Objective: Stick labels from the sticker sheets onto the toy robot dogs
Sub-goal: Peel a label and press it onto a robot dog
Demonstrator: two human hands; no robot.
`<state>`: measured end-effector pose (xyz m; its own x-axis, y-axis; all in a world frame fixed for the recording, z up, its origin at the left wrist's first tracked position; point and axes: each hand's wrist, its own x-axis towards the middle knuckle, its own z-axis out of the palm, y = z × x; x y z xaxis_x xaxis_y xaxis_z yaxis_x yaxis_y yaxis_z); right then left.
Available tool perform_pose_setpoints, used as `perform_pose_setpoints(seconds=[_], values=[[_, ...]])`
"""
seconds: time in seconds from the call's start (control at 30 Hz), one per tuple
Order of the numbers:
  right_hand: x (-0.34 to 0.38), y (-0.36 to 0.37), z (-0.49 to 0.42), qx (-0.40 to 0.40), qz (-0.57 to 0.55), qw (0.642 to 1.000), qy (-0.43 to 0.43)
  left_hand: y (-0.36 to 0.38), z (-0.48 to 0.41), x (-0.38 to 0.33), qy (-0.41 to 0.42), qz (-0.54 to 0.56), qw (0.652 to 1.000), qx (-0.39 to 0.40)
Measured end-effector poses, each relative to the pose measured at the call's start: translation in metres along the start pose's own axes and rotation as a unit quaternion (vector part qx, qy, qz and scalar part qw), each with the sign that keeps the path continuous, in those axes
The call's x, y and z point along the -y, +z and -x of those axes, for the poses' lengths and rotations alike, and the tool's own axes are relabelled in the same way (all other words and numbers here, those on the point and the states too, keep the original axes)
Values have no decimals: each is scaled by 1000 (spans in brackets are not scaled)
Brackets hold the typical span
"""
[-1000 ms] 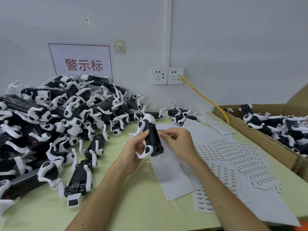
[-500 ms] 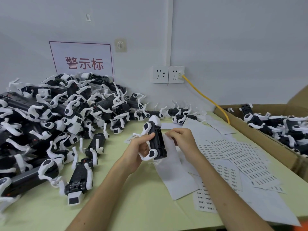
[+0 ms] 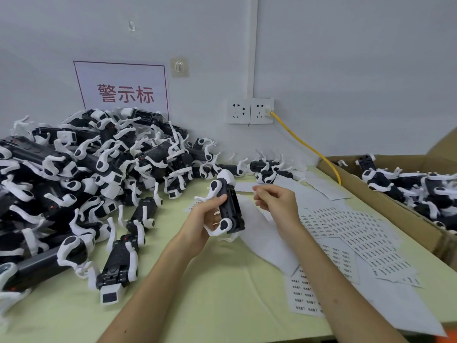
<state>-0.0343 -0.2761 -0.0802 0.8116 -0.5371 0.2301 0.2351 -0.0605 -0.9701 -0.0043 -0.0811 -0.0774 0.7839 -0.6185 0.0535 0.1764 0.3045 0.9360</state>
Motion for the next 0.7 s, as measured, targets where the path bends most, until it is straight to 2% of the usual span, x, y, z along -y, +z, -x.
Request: perform_pose_setpoints(seconds=[0.2,0.3,0.4,0.5,0.6,0.7], values=[[0,2,1,5,29,999,-21,-4,-5,1,-3,27,998,-64],[0,3,2,0,83,995,-62,-7,-6,1,-17,108,991,-83],[0,7,4,14,97,991,-90,-13,-7,1,-44,245,966,-69],[-2,8,5,29,109,988,-104,-17,-7,-2,-44,313,947,-52],[-5,8,6,36,135,983,-121,-16,-8,-3,-44,291,955,-37],[-7,8,5,37,172,974,-144,-17,-8,-3,-62,210,975,-22]])
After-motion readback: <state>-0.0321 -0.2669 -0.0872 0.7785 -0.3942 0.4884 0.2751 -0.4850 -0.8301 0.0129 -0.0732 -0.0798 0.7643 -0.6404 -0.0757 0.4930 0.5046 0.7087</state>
